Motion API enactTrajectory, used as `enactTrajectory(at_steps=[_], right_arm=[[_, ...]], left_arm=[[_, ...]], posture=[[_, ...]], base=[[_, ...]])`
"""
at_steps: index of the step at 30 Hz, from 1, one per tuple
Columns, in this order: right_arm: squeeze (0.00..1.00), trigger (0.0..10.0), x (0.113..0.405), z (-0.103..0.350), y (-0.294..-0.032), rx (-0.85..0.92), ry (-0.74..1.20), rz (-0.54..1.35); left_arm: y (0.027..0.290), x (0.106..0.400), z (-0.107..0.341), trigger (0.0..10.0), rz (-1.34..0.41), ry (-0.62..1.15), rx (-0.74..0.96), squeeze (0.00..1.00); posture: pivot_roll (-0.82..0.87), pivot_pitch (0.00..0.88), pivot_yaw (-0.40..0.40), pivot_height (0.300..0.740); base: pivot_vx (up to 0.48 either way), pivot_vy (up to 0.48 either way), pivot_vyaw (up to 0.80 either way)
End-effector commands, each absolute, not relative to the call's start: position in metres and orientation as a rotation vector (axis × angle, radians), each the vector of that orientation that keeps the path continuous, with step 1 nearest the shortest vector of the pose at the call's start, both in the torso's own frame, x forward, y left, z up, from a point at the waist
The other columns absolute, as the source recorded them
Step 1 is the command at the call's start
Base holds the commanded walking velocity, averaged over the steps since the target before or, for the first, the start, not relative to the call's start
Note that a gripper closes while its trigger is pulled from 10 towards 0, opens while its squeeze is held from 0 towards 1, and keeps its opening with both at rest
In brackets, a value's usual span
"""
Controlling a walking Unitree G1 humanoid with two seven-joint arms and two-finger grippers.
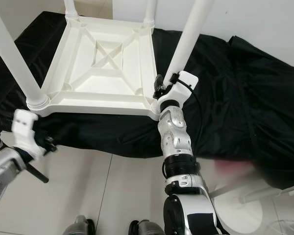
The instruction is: Building children table
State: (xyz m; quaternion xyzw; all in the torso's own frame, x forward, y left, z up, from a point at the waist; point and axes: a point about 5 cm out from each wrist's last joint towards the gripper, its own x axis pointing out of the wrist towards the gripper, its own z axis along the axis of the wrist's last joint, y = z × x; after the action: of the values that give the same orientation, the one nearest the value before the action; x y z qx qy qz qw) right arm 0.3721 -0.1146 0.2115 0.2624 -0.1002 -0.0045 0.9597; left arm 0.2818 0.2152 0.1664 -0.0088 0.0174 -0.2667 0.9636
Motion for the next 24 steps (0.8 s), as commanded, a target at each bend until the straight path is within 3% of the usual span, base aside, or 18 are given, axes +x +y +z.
enactTrajectory(at_steps=[1,10,16,17,20,23,24], right_arm=[[0.00,10.0,0.369,0.201,-0.108,0.763,-0.140,0.019],[0.00,10.0,0.360,0.186,-0.112,1.010,-0.085,0.030],[0.00,10.0,0.354,0.173,-0.109,1.139,-0.018,0.070],[0.00,10.0,0.349,0.165,-0.106,1.180,0.018,0.102],[0.00,10.0,0.346,0.161,-0.107,1.206,0.031,0.104],[0.00,10.0,0.338,0.151,-0.113,1.240,0.045,0.095],[0.00,10.0,0.338,0.151,-0.113,1.240,0.045,0.095]], left_arm=[[0.216,0.280,0.163,10.0,-0.559,0.047,-0.012,0.00],[0.216,0.271,0.159,10.0,-0.671,0.069,-0.002,0.00],[0.221,0.282,0.152,10.0,-0.583,0.075,0.028,0.00],[0.231,0.301,0.148,10.0,-0.436,0.092,0.053,0.00],[0.239,0.315,0.148,10.0,-0.331,0.094,0.070,0.00],[0.258,0.351,0.157,10.0,-0.036,0.083,0.112,0.00],[0.258,0.351,0.157,10.0,-0.036,0.083,0.112,0.00]], posture=[[0.05,0.148,-0.083,0.740],[0.04,0.156,-0.074,0.740],[0.04,0.160,-0.075,0.740],[0.03,0.161,-0.073,0.740],[0.03,0.161,-0.073,0.740],[0.02,0.160,-0.069,0.740],[0.02,0.160,-0.069,0.740]], base=[[0.000,0.000,0.00],[0.000,0.000,0.00],[0.000,0.000,0.00],[0.000,0.000,0.00],[0.000,0.000,0.00],[0.000,0.000,0.00],[0.000,0.000,0.00]])
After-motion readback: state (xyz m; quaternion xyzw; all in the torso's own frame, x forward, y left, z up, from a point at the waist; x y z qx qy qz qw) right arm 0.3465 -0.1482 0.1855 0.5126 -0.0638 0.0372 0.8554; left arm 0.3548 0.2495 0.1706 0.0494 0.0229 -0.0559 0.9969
